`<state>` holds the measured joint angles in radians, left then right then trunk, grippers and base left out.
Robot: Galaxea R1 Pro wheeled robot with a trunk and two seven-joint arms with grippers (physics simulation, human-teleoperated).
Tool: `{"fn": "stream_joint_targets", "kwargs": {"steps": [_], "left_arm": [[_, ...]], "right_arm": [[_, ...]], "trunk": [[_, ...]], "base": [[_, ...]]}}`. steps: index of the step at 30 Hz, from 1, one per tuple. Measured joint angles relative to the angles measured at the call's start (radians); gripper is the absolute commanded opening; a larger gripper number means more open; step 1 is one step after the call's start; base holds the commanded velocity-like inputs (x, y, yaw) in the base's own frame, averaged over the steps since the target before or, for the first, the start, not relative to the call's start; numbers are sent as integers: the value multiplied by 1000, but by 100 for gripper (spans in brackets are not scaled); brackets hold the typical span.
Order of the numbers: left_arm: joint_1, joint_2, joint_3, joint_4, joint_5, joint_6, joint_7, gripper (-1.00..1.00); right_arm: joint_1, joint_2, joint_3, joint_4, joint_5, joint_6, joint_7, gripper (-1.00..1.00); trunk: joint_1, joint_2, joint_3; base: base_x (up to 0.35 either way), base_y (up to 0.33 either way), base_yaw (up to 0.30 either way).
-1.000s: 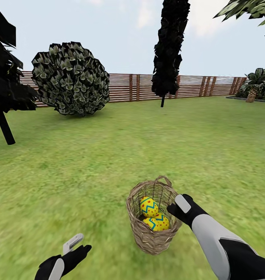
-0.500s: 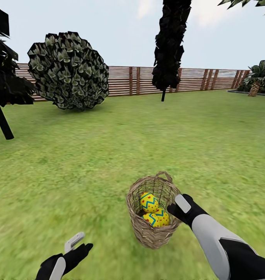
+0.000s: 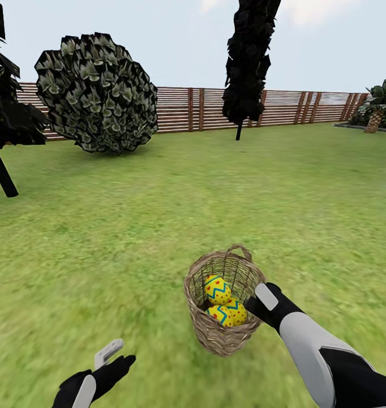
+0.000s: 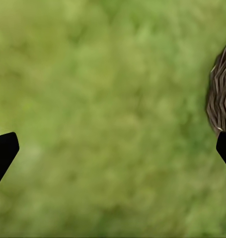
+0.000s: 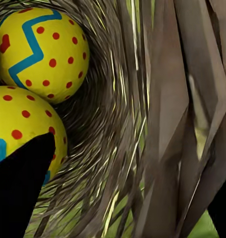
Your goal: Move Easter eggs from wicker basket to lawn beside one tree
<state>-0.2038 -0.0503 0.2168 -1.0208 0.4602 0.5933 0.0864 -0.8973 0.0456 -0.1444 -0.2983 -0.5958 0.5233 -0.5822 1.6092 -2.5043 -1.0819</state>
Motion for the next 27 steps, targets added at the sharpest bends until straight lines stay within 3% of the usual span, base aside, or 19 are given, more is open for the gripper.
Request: {"fn": "stream_joint_targets", "kwargs": {"steps": [7, 8, 15, 27], "left_arm": [[0, 2, -7, 7, -2, -5, -1, 100], [0, 2, -7, 8, -2, -8, -1, 100], [0, 8, -5, 9, -3, -14, 1, 100], [0, 7, -4, 9, -3, -39, 3, 100]], "right_arm": [[0, 0, 1, -10, 13, 3, 0, -100], [0, 0, -1, -11, -1, 0, 1, -100], [0, 1, 1, -39, 8, 3, 1, -100], [0, 0, 2, -45, 7, 2, 1, -100]], "trunk": [[0, 0, 0], [0, 0, 4], [-4, 2, 31], [-9, 5, 77]], "base": [[0, 0, 0], [0, 0, 0], [0, 0, -13], [0, 0, -239]]}}
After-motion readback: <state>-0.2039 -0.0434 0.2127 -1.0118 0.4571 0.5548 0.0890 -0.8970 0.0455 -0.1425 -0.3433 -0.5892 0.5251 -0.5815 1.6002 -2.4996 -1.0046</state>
